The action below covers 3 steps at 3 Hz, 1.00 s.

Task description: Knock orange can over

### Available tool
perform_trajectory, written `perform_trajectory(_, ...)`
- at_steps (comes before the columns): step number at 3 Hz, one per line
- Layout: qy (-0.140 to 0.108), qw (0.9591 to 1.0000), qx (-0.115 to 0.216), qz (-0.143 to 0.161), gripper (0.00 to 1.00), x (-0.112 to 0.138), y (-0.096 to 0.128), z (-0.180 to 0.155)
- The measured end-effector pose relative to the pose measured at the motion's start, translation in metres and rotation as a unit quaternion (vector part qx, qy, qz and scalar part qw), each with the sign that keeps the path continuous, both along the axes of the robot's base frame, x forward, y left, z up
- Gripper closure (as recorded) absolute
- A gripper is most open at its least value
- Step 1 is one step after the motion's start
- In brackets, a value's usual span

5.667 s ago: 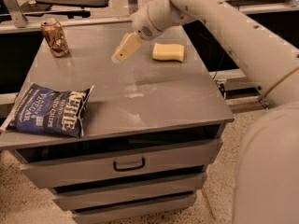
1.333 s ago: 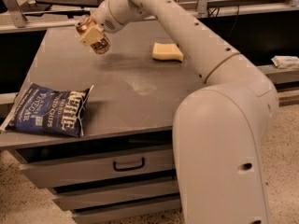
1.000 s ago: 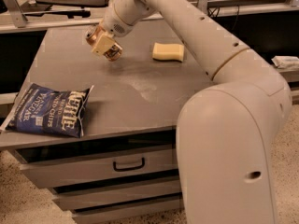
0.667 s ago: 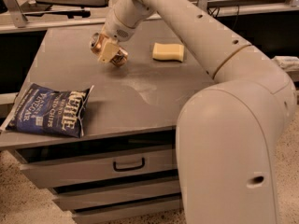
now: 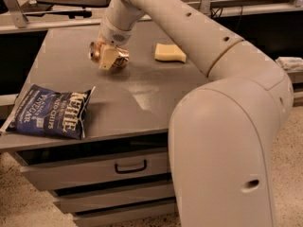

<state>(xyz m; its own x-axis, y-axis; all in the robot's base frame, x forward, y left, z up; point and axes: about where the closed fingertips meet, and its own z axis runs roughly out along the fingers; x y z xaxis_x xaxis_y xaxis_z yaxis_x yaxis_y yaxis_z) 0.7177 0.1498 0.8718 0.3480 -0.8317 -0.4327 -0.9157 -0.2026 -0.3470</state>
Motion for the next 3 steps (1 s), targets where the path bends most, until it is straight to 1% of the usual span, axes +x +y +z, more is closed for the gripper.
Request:
perform_trajectory(2, -0.001, 0.9996, -0.018, 0.020, 0.12, -0.0053, 0.0069, -0.0060)
perform_trajectory(3, -0.001, 0.9996, -0.017, 0.023, 0.00, -0.0071, 0.0076, -0.0051)
